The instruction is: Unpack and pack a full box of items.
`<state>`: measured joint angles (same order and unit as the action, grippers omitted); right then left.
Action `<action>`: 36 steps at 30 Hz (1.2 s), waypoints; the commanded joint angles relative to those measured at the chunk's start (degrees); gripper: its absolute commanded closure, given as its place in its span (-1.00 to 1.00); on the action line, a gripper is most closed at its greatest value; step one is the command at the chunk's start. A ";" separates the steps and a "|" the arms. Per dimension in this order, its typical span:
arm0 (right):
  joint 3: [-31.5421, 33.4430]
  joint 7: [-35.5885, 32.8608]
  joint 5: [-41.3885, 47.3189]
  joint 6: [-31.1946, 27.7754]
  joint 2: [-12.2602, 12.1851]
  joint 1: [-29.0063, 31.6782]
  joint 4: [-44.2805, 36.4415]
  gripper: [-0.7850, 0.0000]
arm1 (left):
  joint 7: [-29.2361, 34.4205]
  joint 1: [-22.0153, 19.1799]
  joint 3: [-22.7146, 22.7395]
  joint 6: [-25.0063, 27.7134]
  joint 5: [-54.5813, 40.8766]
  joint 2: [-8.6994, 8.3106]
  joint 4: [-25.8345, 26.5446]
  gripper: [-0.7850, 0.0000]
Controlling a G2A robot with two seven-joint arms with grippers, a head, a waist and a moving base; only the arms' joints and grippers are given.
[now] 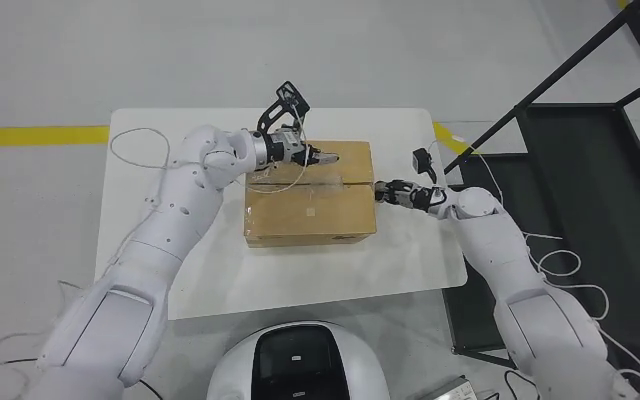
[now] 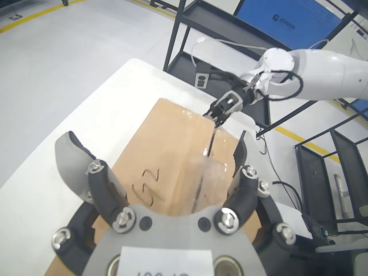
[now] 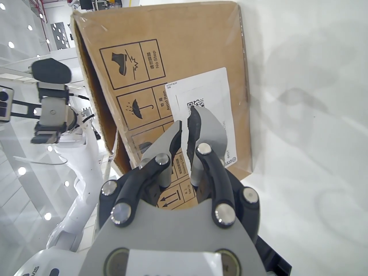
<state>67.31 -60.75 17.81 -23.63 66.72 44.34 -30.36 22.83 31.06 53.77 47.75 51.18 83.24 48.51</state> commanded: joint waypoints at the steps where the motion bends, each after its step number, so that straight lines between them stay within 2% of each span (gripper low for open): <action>1: 0.72 -0.12 0.51 -0.54 -0.29 0.08 0.20 1.00 | 1.73 3.17 3.77 0.53 0.80 -1.95 4.10 -1.00; 6: 3.61 -0.10 2.09 -2.46 -1.55 0.53 0.37 1.00 | 6.34 13.14 16.02 2.02 -1.27 -6.65 17.96 -1.00; 9: 5.54 -0.18 2.20 -3.64 -2.60 1.15 -0.88 1.00 | 8.67 19.30 22.89 1.17 -3.63 -8.64 26.00 -1.00; 13: 7.87 0.19 1.27 -4.28 -3.99 2.85 -5.70 1.00 | 10.78 23.92 29.19 -1.94 -6.42 -10.20 30.45 -1.00; 19: 10.51 1.59 -1.26 -1.32 -5.62 8.50 -22.00 1.00 | 12.51 23.39 33.10 -3.69 -8.01 -11.51 26.12 -1.00; 22: 10.56 1.45 -2.08 2.43 -5.99 11.99 -32.75 1.00 | 12.37 22.14 33.71 -2.74 -7.31 -12.03 22.12 -1.00; 26: 7.07 2.53 -5.98 8.90 -5.74 14.23 -44.17 1.00 | 10.81 20.94 34.51 -1.38 -4.99 -12.74 17.67 -1.00; 31: -1.35 5.53 -9.44 14.25 -4.12 12.19 -49.39 1.00 | 7.34 21.74 36.89 0.37 -3.81 -13.79 14.92 -1.00; 36: -9.80 9.87 -11.29 17.09 -1.77 7.73 -48.14 1.00 | 4.59 23.13 40.21 0.05 -4.26 -14.92 12.82 -1.00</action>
<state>59.13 -51.61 6.76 -7.01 64.53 53.00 -79.06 27.84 53.98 93.40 47.90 47.13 68.52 61.77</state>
